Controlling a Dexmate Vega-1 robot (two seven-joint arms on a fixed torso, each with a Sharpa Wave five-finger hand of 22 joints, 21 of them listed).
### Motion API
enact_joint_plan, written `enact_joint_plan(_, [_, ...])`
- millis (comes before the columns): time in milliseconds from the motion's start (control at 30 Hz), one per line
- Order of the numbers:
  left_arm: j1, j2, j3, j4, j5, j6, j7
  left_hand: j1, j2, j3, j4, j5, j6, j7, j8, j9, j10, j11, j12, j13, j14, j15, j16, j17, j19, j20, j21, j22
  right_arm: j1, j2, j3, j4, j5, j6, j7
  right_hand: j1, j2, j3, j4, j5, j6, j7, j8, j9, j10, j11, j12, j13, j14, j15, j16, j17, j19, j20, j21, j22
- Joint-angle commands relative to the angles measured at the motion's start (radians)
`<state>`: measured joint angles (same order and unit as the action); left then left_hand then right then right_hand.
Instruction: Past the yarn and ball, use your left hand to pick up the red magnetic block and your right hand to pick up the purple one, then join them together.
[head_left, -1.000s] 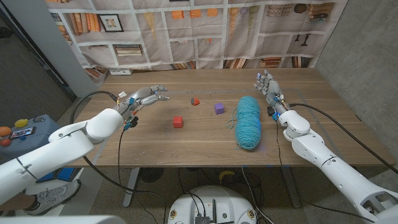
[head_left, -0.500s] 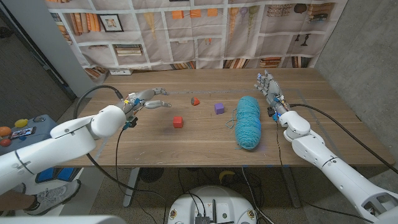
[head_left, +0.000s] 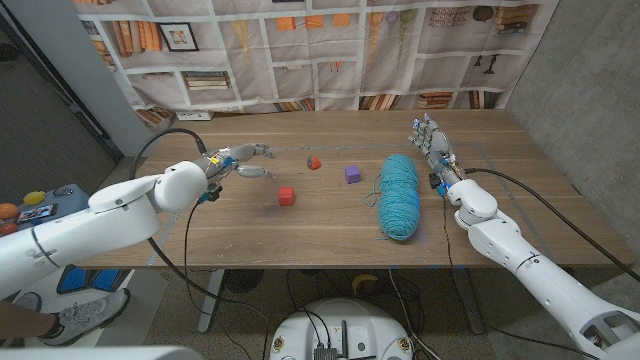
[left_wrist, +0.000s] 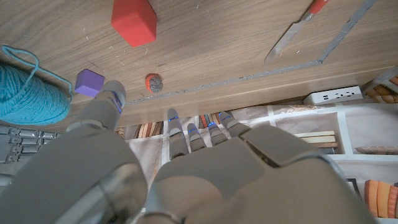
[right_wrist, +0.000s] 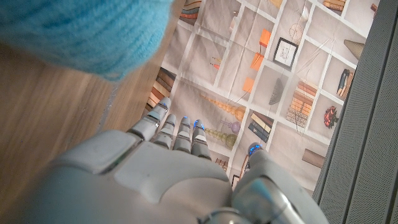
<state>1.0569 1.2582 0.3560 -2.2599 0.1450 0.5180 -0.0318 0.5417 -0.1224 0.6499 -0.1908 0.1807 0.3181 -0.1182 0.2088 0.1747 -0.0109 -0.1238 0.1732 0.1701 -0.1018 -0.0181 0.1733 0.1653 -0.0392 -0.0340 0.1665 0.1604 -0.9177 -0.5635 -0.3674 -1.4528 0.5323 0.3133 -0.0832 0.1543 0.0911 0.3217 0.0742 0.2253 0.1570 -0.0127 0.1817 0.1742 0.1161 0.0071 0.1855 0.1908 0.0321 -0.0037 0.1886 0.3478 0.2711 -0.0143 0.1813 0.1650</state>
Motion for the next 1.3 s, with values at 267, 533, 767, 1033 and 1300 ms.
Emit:
enact_joint_plan(267, [-0.201,-0.042,0.225,-0.045,0.345,0.126,-0.265,0.041,-0.011,0.001,0.004,-0.003,-0.019,0.022,-0.004,0.006,-0.043,0.008,0.000,0.005,-0.033,0.006,-0.004,0.004,-0.029,-0.081,0.006,0.003,-0.034,-0.014,0.007,-0.055,-0.028,-0.006,-0.044,-0.007,-0.004,0.003,-0.006,0.005,0.005,-0.005,0.005,0.004,0.007,0.003,0.009,0.002,0.003,-0.005,0.006,-0.005,0.008,-0.004,0.006,0.002])
enact_joint_plan(533, [-0.249,-0.089,0.286,-0.042,0.486,0.137,-0.392,0.076,-0.014,0.000,0.007,-0.001,-0.033,0.035,-0.007,0.005,-0.086,0.022,0.002,0.005,-0.064,0.015,-0.004,0.004,-0.078,-0.061,0.001,0.003,-0.031,-0.013,0.008,-0.047,-0.025,-0.002,-0.037,-0.008,-0.003,0.003,-0.007,0.005,0.007,-0.005,0.006,0.004,0.008,0.003,0.010,0.002,0.002,-0.005,0.006,-0.008,0.008,-0.005,0.006,0.002])
enact_joint_plan(767, [-0.271,-0.117,0.307,-0.032,0.568,0.106,-0.481,0.088,-0.022,-0.009,0.010,-0.003,-0.030,0.045,-0.005,0.005,-0.116,0.042,0.002,0.005,-0.092,0.020,-0.005,0.004,-0.131,-0.042,-0.002,0.004,-0.025,-0.008,0.008,-0.037,-0.026,0.003,-0.037,-0.012,0.002,0.005,-0.006,0.004,0.012,-0.006,0.008,0.004,0.010,0.002,0.010,0.002,0.004,-0.004,0.008,-0.011,0.010,-0.006,0.006,0.001])
enact_joint_plan(1033, [-0.280,-0.170,0.330,-0.010,0.681,0.072,-0.567,0.107,-0.035,-0.041,0.015,-0.008,-0.057,0.084,-0.011,0.005,-0.199,0.088,0.004,0.006,-0.191,0.072,-0.006,0.006,-0.249,0.047,0.003,0.007,-0.039,-0.011,0.016,-0.047,-0.028,0.011,-0.047,-0.017,0.006,0.006,-0.004,0.004,0.015,-0.004,0.009,0.004,0.012,0.001,0.011,0.002,0.005,-0.005,0.010,-0.013,0.011,-0.007,0.006,0.001])
enact_joint_plan(1300, [-0.265,-0.228,0.333,0.020,0.751,0.053,-0.584,0.111,-0.034,-0.054,0.016,-0.008,-0.094,0.118,-0.020,0.004,-0.254,0.124,0.002,0.007,-0.233,0.086,-0.004,0.007,-0.276,0.064,0.008,0.007,-0.050,-0.015,0.021,-0.058,-0.027,0.008,-0.053,-0.020,0.007,0.006,-0.004,0.004,0.017,-0.004,0.009,0.004,0.013,0.002,0.011,0.002,0.005,-0.007,0.011,-0.016,0.012,-0.006,0.006,0.001])
